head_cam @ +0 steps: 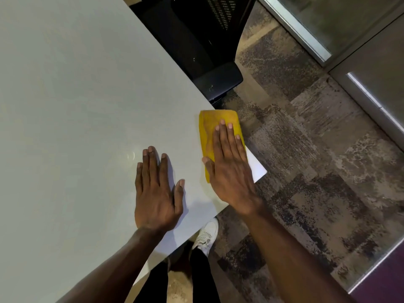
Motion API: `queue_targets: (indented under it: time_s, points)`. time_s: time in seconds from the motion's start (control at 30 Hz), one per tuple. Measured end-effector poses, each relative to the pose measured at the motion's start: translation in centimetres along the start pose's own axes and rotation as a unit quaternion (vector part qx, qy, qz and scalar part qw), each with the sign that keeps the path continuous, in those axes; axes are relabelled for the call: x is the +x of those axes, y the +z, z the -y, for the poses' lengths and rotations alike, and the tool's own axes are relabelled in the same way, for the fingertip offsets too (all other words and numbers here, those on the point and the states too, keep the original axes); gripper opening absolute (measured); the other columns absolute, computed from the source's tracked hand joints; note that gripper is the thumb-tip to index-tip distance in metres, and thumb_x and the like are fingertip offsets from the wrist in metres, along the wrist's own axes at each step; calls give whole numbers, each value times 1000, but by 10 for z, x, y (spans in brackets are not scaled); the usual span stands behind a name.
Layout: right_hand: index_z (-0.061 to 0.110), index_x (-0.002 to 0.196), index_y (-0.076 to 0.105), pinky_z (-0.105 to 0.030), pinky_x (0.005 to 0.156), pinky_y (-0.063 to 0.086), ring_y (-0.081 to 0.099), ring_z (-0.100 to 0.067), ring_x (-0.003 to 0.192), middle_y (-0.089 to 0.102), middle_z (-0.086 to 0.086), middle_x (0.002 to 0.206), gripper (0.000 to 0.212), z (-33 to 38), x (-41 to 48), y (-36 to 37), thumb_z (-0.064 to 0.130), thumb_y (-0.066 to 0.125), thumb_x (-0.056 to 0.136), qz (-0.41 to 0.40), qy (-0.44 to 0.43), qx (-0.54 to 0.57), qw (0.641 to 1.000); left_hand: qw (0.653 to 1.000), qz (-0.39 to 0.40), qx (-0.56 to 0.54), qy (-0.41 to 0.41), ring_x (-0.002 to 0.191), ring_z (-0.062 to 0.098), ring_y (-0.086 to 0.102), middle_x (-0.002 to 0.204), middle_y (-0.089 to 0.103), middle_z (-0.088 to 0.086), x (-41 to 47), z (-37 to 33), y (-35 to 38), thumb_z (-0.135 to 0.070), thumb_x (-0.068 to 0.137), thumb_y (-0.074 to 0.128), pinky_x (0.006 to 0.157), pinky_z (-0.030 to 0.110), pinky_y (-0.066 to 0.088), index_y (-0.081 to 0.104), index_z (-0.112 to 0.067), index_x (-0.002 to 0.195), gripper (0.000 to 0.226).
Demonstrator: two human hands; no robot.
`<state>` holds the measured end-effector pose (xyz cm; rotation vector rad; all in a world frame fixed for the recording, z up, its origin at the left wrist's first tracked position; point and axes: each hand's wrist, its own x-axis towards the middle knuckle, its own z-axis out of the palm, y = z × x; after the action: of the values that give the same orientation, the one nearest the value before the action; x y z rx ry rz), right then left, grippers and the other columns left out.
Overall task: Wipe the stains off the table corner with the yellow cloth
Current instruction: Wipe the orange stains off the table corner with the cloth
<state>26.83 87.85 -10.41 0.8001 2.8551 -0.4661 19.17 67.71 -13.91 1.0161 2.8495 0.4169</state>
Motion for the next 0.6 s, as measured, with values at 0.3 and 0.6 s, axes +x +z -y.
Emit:
queue_targets:
  time_s: [0.3,0.6]
  points:
    - [9,172,7,-49,134,20,1,-26,170,0,-9,183,72,11,-115,25,41,35,114,8,-15,-9,1000,1000,-3,-10,-1,176,33,0,189,3,15,1,-2,-1,-52,113,36,140,59,17,17,-9,178,80]
    - [2,170,3,-49,138,9,-5,-33,169,-2,-17,181,73,-17,10,-4,43,30,116,-9,33,-6,999,1000,0,-2,-1,176,32,-2,188,2,15,0,-2,-2,-53,115,33,141,55,12,19,-8,178,79]
